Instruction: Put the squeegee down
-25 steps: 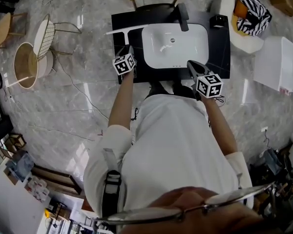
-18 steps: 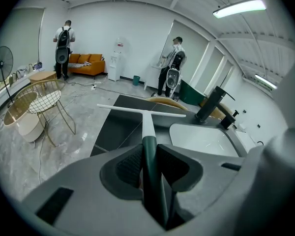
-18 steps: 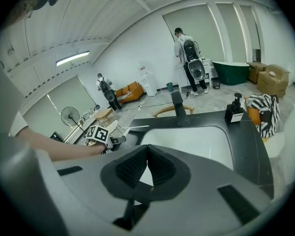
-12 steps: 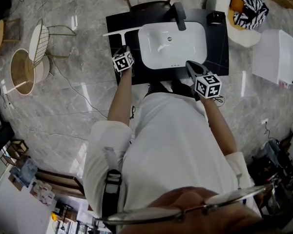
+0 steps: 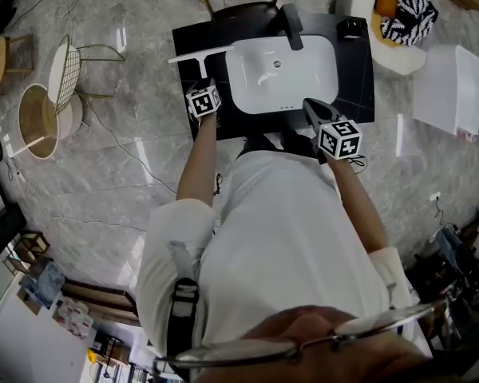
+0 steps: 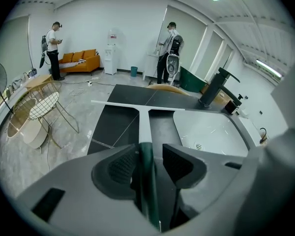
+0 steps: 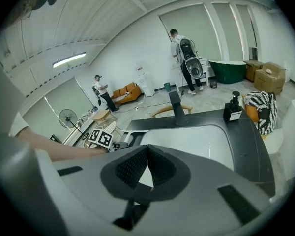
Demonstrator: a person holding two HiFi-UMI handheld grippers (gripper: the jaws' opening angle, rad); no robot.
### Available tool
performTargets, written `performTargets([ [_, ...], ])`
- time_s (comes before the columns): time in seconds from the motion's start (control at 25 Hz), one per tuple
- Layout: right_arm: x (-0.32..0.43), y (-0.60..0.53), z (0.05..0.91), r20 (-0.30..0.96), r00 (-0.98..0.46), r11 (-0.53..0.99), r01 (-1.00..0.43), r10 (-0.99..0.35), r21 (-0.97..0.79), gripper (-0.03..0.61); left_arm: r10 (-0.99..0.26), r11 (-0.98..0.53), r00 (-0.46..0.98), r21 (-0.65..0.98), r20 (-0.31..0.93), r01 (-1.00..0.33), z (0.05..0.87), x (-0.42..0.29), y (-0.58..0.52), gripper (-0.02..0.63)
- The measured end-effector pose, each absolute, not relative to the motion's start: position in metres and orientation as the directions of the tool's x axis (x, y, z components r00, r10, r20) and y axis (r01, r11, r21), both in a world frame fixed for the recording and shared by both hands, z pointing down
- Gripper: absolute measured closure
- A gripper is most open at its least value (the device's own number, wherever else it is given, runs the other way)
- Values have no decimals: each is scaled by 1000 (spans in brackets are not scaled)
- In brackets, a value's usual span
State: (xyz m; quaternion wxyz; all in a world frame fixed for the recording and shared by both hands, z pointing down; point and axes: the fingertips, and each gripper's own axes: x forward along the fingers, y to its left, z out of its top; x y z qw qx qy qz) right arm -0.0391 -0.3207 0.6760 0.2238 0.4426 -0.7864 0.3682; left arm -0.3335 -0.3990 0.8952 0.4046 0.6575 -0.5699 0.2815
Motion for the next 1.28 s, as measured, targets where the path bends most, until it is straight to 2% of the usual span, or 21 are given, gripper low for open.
performTargets([
  [0.04, -40, -321, 676, 677, -511, 339, -859, -530, -383, 575, -524, -27, 197, 215, 829, -976, 894, -332, -398, 441],
  [0.12, -42, -321, 675, 674, -517, 346, -856, -528, -385, 575, -527, -26, 199, 219, 826, -975, 891, -331, -396, 430],
  [0.4, -54, -316, 674, 662, -540, 381, -840, -520, -386, 575, -574, -8, 183, 218, 798, -976, 868, -340, -380, 428],
  [0.76, -69, -301, 667, 643, -536, 374, -844, -547, -385, 575, -677, -20, 209, 266, 706, -964, 799, -350, -367, 432],
  [0.92, -65, -289, 662, 633, -526, 360, -851, -568, -383, 575, -713, -64, 247, 289, 657, -955, 765, -339, -361, 444],
  [1.16, -57, -264, 653, 618, -527, 407, -848, -584, -339, 575, -765, -118, 300, 334, 570, -935, 713, -317, -337, 506],
  [1.28, -53, -255, 648, 603, -538, 425, -841, -589, -336, 575, -780, -159, 334, 348, 530, -924, 690, -301, -318, 515],
])
